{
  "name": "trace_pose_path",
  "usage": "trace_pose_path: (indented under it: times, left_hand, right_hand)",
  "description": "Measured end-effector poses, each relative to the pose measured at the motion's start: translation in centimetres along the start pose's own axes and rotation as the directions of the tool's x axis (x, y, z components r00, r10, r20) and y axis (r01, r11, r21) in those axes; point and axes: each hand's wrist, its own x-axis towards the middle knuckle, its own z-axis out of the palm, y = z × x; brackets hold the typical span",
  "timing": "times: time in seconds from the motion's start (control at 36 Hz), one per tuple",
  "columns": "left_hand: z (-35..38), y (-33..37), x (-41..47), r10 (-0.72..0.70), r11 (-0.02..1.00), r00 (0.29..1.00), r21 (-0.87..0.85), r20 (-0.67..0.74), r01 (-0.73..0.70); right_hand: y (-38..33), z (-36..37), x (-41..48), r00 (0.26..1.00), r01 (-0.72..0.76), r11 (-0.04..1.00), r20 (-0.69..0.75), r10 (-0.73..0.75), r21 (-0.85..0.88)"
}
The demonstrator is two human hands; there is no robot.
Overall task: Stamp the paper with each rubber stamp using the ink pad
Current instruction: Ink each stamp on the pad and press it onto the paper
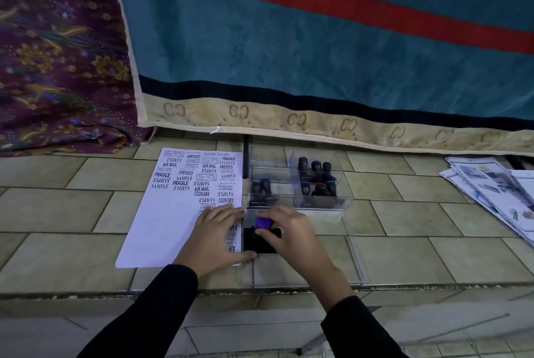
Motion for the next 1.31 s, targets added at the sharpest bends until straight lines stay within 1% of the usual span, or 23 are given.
trace_pose_path:
  times: [0.22,0.33,0.44,0.53,0.61,0.75,0.81,0.86,0.94,1.03,1.08,1.19,1.31]
  left_hand:
    - [0.1,0.1,-0.1,-0.011,1.0,1.0,-0.014,-0.012,0.011]
    - [0.2,0.0,-0.1,-0.008,1.0,1.0,-0.007,-0.021,0.008]
    - [0.2,0.1,0.0,-0.012,1.0,1.0,-0.002,-0.016,0.012]
    - [0.0,0.3,-0.1,-0.015,1.0,1.0,0.004,-0.01,0.015]
    - [-0.2,0.7,-0.2,-0.018,0.998,1.0,0.056,0.01,0.017]
    - [-1.6,0.7,-0.4,0.021,0.969,0.999,0.246,0.047,-0.031]
    - [-2.8,0.0,-0.8,-0.021,0.972,1.0,0.236,0.004,0.02]
    - [-4.2,-1.3,-1.3,-0.12,0.973,0.989,0.187,-0.089,0.135]
    - [-5.8,-3.9,-1.9,-0.297,0.928,0.933,0.167,-0.204,0.332]
    - [-6.4,-6.0,-2.1,-0.435,0.854,0.874,0.208,-0.217,0.477]
    - [-6.2,-6.7,-2.3,-0.476,0.827,0.856,0.229,-0.202,0.514]
    - [-5.4,-7.1,-2.5,-0.498,0.82,0.838,0.193,-0.223,0.539]
    - [-5.3,-7.2,-2.4,-0.497,0.82,0.832,0.18,-0.244,0.543]
  right_hand:
    - [0.0,0.4,-0.1,1.0,-0.025,1.0,-0.012,0.025,-0.008]
    - [0.1,0.6,0.4,0.994,-0.103,0.994,-0.039,0.104,0.018]
    - [0.1,0.5,0.2,0.994,-0.109,0.994,0.015,0.109,0.0]
    - [0.2,0.3,0.7,0.987,-0.158,0.987,0.014,0.158,0.023]
    - [0.2,0.2,1.2,0.983,-0.186,0.982,0.008,0.186,0.026]
    - [0.2,0.6,-0.1,0.982,-0.191,0.98,0.004,0.191,0.049]
    - [0.2,0.7,-0.2,0.98,-0.199,0.979,0.005,0.199,0.042]
    - [0.1,0.6,0.0,0.979,-0.201,0.979,0.027,0.2,0.029]
    - [-0.3,0.5,1.0,0.981,-0.192,0.981,0.049,0.19,0.031]
    - [-1.2,0.9,3.0,0.985,-0.17,0.983,0.012,0.17,0.073]
    - [-2.1,1.8,4.5,0.993,-0.12,0.988,0.024,0.118,0.099]
    - [-3.2,4.0,7.2,0.996,-0.045,0.996,0.084,0.038,0.083]
    - [-3.8,6.1,8.4,0.987,-0.046,0.999,0.153,0.044,0.011]
